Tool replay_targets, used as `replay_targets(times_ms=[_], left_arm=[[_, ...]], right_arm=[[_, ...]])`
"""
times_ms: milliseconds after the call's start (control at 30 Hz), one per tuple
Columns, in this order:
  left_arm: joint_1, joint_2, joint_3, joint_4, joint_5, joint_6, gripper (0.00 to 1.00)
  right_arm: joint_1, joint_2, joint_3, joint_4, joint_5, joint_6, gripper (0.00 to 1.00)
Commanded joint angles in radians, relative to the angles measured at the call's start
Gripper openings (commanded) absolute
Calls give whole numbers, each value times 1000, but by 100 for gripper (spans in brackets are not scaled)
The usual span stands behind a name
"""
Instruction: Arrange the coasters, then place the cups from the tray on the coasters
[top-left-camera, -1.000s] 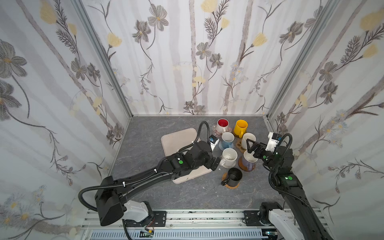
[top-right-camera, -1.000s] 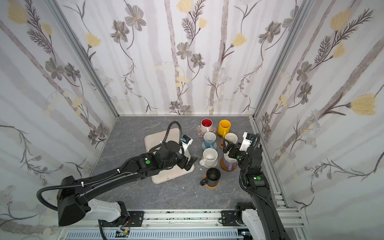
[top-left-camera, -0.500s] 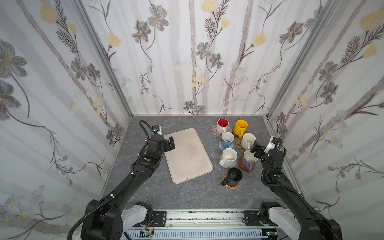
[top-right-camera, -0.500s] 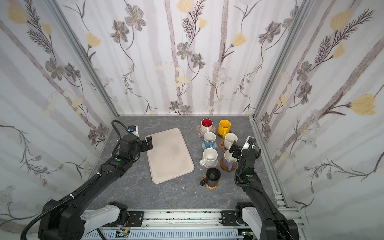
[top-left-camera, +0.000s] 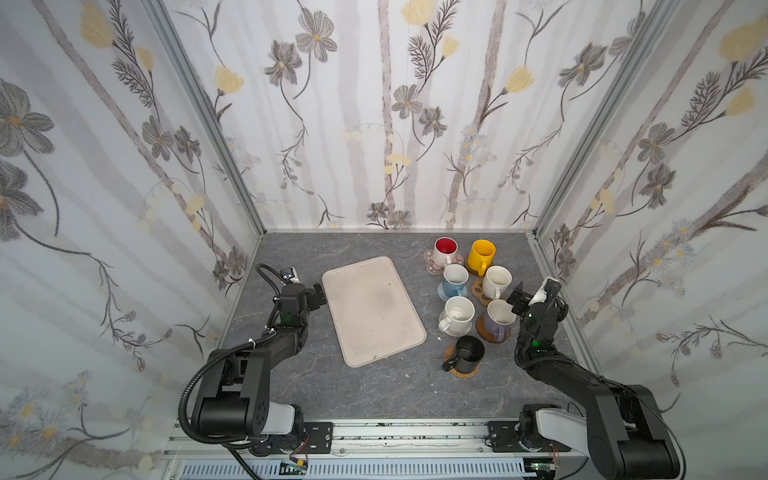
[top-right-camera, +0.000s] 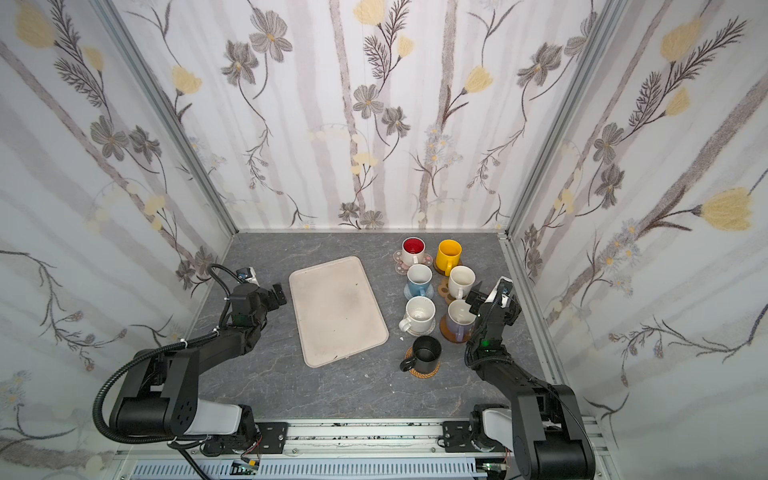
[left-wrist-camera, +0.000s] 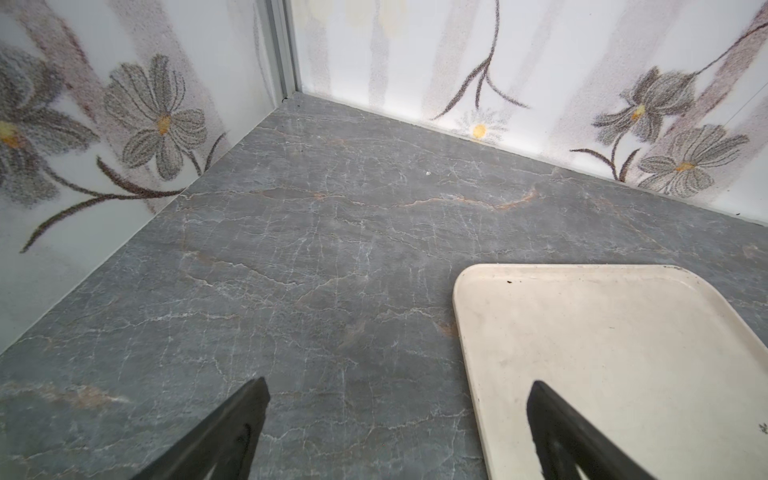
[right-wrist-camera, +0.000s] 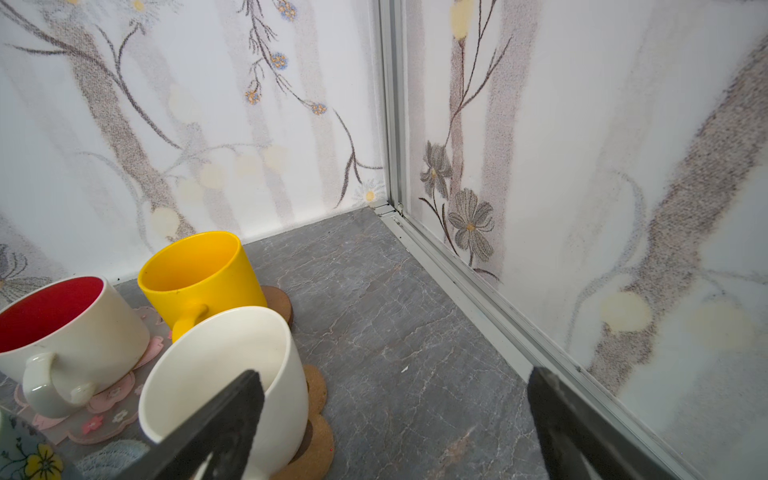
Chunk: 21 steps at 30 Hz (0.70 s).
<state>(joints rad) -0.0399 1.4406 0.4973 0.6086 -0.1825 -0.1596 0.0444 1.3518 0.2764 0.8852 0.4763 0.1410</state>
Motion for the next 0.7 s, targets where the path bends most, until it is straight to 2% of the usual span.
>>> replay_targets(times_ms=[0,67,167,400,500,667], left_arm=[[5,39,-9,170,7,41,100],[11,63,-23,206,20,43,100],[18,81,-44,259,42,51,100],[23,130,-50,339,46,69,100],[23,130,-50,338,48,69,100],[22,105,-120,438,67,77,100]], right_arm=[[-1,0,-53,210,-39,6,100],[-1,18,-109,348,-77,-9,100],[-1,45,-147,447,-104,-19,100],[-1,74,-154,479,-207,-58,100],[-1,154,-181,625,-234,-75,100],[-1,139,-161,564,-297,-96,100]])
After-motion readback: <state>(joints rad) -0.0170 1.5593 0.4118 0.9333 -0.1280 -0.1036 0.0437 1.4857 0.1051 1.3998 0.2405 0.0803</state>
